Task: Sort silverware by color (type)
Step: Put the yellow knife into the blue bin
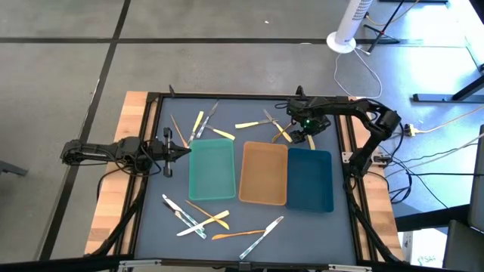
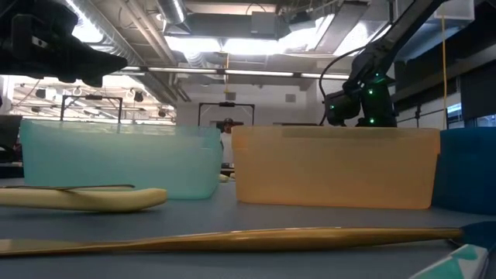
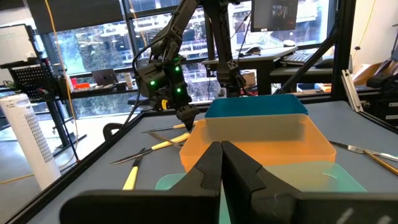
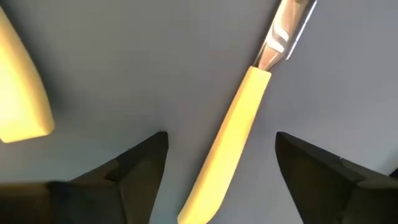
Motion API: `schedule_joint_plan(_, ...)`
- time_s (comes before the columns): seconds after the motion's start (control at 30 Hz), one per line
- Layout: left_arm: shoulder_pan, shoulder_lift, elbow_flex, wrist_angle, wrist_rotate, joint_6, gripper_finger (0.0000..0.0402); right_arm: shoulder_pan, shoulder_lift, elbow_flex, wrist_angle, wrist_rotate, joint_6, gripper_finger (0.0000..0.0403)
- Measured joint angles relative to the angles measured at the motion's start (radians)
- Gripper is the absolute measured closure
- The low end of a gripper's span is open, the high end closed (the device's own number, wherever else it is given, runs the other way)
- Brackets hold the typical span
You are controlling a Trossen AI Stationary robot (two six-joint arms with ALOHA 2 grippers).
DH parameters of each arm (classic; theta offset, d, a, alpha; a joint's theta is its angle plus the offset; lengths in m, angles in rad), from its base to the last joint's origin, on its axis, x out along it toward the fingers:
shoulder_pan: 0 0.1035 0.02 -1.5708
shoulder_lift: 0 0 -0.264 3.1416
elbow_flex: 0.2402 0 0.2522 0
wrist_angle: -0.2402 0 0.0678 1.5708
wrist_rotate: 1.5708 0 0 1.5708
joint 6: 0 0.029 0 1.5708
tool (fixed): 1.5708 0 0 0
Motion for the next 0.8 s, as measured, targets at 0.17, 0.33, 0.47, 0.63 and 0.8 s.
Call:
schedule_joint_plan(0.17,0.0,0.0,0.0,0.0,0.0,0.0,0.0401,0.001,0.001,0.0,0.008,-0.006,-0.001,0.0168)
schedule_joint_plan(0.33,0.0,0.0,0.0,0.0,0.0,0.0,0.0401,0.001,0.001,0.0,0.017,-0.007,-0.001,0.0204)
schedule_joint_plan(0.47,0.0,0.0,0.0,0.0,0.0,0.0,0.0401,0.001,0.001,-0.002,0.03,-0.008,-0.003,0.0217)
schedule_joint_plan(0.63,0.0,0.0,0.0,0.0,0.0,0.0,0.0401,0.001,0.001,-0.002,0.033,-0.012,-0.003,0.0229)
schedule_joint_plan(0.8,0.0,0.0,0.0,0.0,0.0,0.0,0.0401,0.001,0.002,-0.002,0.035,-0.017,-0.031,0.0253)
